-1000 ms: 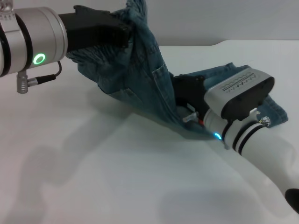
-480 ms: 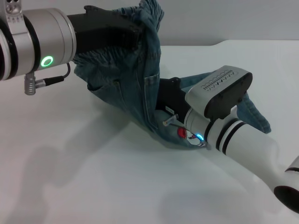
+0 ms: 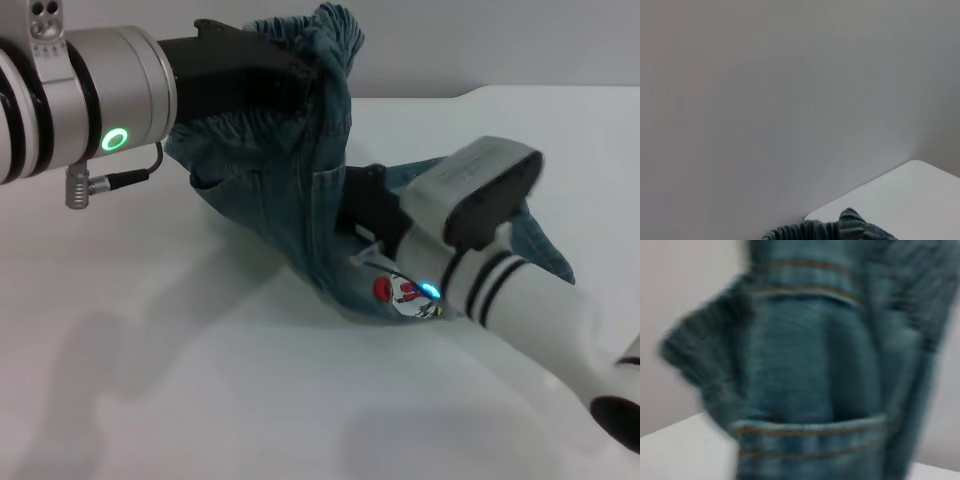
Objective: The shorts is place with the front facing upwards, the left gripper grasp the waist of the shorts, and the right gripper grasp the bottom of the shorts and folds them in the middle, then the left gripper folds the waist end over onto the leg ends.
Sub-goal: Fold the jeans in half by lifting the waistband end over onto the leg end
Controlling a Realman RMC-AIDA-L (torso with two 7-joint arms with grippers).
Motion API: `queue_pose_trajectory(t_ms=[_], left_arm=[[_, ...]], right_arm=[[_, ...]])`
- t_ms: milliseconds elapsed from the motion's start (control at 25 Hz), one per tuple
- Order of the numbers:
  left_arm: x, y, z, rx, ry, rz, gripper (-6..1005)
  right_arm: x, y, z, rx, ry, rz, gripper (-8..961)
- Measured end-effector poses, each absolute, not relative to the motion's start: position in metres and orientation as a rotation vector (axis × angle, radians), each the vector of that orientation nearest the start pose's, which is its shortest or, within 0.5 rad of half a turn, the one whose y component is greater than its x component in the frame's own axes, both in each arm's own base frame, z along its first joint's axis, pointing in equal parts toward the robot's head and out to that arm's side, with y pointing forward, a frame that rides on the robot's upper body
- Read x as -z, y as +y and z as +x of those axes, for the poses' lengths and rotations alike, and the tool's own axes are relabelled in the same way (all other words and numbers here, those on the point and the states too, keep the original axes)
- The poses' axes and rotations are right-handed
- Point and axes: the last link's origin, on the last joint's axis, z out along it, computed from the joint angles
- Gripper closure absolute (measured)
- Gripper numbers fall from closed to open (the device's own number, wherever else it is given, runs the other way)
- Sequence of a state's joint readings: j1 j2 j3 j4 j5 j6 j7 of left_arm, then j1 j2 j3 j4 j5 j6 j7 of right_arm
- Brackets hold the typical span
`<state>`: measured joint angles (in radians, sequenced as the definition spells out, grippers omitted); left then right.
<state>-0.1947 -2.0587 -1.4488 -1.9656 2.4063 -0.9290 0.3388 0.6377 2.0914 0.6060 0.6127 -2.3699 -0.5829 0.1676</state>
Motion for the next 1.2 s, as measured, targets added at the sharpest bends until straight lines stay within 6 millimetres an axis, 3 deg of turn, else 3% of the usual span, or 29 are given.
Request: queue_pose_trajectory(t_ms=[240, 400, 600, 1200], left_arm=[[-0.037, 0.318, -0.086, 0.459, -0.640, -2.305, 890], [-0.038, 0.319, -0.084, 0.461, -0.631, -2.308, 891], [-0.038, 0.320, -0.081, 0.471, -0.617, -2.306, 891], [-0.036, 0.323, -0.075, 0.477, -0.589, -2.316, 890]], right_arm=[[0.118, 0.354, 0.220, -0.691, 0.753, -2.064, 955], [0.114, 0.353, 0.230, -0.675, 0.779, -2.033, 955], [0.126, 0.355, 0.220, -0.640, 0.780, -2.089, 954], [0.155, 0.353, 0.165, -0.700, 0.736, -2.288, 953]])
